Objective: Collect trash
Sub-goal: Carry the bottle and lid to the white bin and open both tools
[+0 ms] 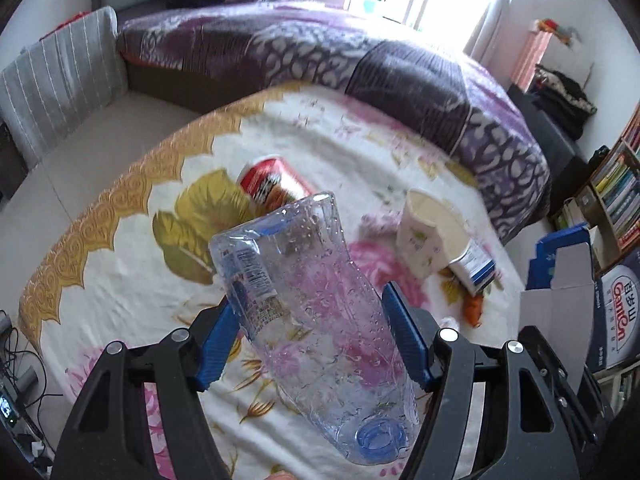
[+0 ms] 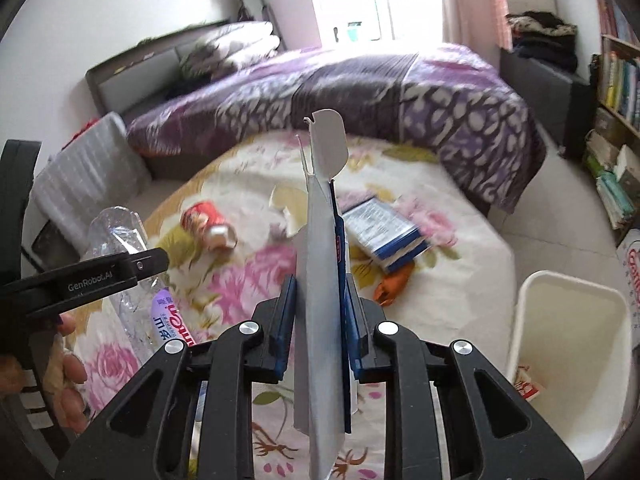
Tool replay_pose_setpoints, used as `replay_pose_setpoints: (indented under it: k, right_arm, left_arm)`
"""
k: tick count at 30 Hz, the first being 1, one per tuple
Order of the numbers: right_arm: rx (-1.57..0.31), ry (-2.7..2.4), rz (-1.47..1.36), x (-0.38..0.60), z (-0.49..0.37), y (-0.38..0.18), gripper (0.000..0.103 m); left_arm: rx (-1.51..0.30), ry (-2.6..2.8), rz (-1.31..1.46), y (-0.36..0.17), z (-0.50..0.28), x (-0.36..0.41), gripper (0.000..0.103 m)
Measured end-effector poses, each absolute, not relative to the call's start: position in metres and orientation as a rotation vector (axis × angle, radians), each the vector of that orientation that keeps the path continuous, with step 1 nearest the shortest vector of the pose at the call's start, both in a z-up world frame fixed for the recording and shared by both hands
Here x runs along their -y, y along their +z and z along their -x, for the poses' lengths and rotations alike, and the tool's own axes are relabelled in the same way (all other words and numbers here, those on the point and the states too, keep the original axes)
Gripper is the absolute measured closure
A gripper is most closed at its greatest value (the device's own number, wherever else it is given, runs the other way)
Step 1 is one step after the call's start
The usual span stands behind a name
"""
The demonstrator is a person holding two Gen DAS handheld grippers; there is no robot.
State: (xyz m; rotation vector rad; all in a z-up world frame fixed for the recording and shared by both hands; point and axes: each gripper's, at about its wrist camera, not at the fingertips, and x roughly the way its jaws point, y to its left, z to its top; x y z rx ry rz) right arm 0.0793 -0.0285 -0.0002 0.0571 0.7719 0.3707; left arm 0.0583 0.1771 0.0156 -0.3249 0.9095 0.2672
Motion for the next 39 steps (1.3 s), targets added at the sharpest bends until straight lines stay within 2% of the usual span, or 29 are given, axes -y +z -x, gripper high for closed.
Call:
replay_pose_setpoints:
  k: [16,39]
  right_arm:
    - [-0.711,0.246,-0.067,0.081,-0.063,0.019,0.081]
    - [-0.784,-0.016,-0.171,0.185,-0.06,0.007,0.08]
  left_arm:
    - [-0.782,0.204,0.27,0.053,-0.059,-0.119,0.035]
    - [-0.787,0.054,0.195,0.049,-0.067,-0.032,0.035]
